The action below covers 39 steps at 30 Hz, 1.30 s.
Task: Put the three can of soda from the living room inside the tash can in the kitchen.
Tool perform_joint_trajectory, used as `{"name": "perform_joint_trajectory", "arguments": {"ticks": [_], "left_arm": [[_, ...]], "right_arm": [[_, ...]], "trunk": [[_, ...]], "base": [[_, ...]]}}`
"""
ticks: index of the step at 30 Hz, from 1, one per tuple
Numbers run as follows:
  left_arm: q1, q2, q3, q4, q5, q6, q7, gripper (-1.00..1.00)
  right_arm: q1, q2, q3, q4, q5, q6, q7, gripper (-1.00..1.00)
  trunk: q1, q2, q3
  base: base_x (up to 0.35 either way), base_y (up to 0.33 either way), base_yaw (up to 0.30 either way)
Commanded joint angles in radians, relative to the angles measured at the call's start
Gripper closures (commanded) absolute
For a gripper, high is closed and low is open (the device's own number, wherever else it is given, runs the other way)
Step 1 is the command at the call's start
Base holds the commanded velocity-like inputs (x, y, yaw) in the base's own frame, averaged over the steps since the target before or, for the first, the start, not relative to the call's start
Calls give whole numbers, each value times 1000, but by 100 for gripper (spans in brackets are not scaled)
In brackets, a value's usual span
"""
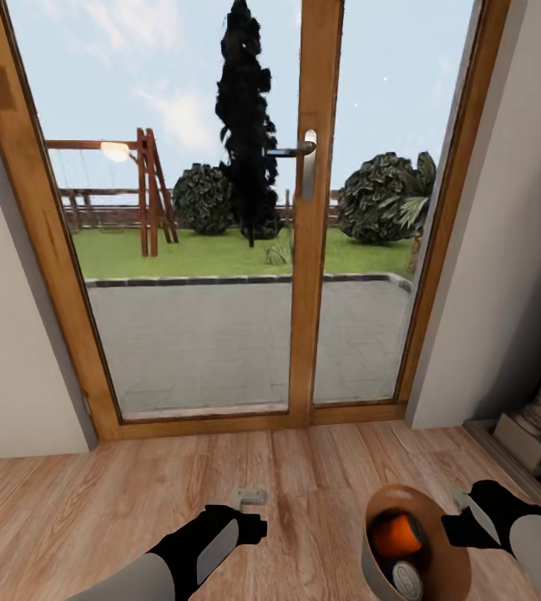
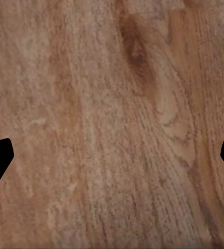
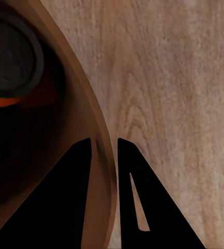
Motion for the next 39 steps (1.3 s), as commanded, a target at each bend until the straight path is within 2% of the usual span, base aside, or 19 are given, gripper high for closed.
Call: {"name": "perform_joint_trajectory", "arguments": {"ticks": [1,13,16,25,30,37,39], "left_arm": [[0,0,0,0,0,0,0,-100],[0,-1,-1,-3,1,-3,45,-100],[0,-1,-2,-4,1,-3,50,-100],[0,-1,-2,-5,1,-1,54,-100],[0,-1,-3,-9,0,-2,53,-100],[0,-1,-4,-10,-2,-5,52,-100],[0,-1,-4,-10,-3,-5,52,-100]], "right_arm": [[0,0,-9,1,-8,1,2,100],[1,-7,-6,2,-7,-4,-9,100],[1,-7,-5,2,-7,-31,-11,100],[1,-7,-5,4,-8,-69,-27,100],[1,-7,-4,4,-8,-71,-28,100],[1,-7,-5,4,-8,-71,-30,100],[1,-7,-4,3,-8,-71,-30,100]], "trunk": [[0,0,0],[0,0,0],[0,0,0],[34,-63,-28],[37,-64,-47],[37,-64,-47],[38,-65,-55]], "base": [[0,0,0],[0,0,0],[0,0,0],[0,0,0],[0,0,0],[0,0,0],[0,0,0]]}}
